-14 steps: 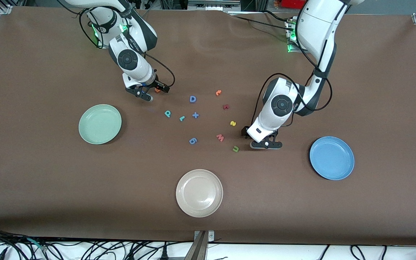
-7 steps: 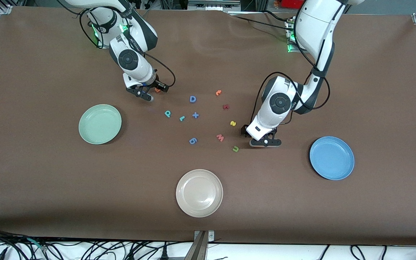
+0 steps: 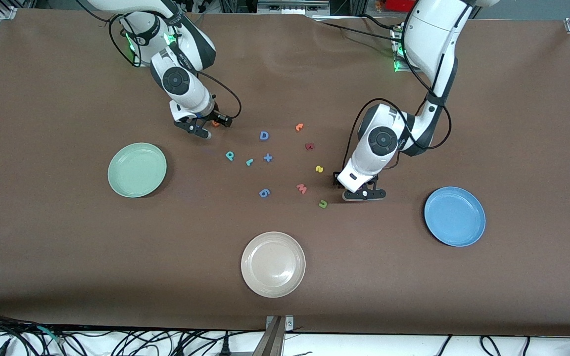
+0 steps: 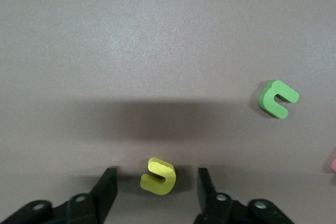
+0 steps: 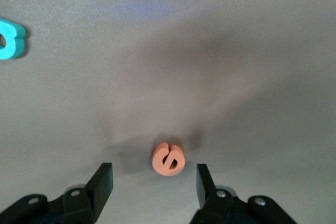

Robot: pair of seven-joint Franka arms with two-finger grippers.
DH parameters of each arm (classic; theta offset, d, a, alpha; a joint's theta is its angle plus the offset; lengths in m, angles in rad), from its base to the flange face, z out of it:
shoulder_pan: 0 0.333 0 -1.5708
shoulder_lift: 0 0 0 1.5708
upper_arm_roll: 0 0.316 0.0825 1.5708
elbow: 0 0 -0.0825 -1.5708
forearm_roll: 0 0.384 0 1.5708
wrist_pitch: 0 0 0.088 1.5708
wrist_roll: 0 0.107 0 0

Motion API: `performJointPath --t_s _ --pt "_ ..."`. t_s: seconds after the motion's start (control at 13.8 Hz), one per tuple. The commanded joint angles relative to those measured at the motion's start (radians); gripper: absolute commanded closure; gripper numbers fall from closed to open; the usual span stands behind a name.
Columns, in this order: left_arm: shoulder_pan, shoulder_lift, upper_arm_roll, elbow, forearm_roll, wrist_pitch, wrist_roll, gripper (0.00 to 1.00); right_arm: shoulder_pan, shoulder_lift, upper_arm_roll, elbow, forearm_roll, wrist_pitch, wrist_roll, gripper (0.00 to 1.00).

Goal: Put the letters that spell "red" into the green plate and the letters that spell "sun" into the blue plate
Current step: 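Grasp the orange letter with the right gripper while the left gripper grasps yellow, then place the orange letter on the green plate while the left gripper places yellow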

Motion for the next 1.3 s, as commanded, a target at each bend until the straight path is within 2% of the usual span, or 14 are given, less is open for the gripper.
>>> performJointPath --t_s 0.0,0.29,0.43,0.51,0.94,1.09,1.23 --pt "-0.018 -0.019 0.014 -0.022 -0.014 0.015 -0.021 0.44 0.002 0.011 -0.007 -0.013 -0.060 0.022 -0.003 0.27" --pt "-0.018 -0.017 0.015 -0.019 -0.014 0.015 -0.039 0.67 0.002 0.011 -0.018 -0.013 -0.076 0.022 -0.003 0.27" --pt "-0.018 -0.017 0.015 -0.018 -0.014 0.015 -0.058 0.74 0.002 0.011 -0.018 -0.011 -0.076 0.022 -0.003 0.35" --pt "-0.018 -0.017 0.015 -0.018 -0.014 0.015 -0.058 0.80 0.002 0.011 -0.018 -0.011 -0.076 0.022 -0.003 0.43" --pt "0.003 -0.030 0.040 0.028 -0.008 -0.054 -0.047 0.85 0.001 0.013 -0.035 -0.011 -0.096 0.022 -0.003 0.76" --pt "0.020 -0.030 0.066 0.124 0.010 -0.207 -0.044 0.87 -0.001 0.011 -0.038 -0.011 -0.096 0.022 -0.003 0.90" --pt "0.083 -0.030 0.068 0.230 0.013 -0.359 -0.015 0.87 -0.001 0.008 -0.040 -0.008 -0.096 0.020 0.000 0.92"
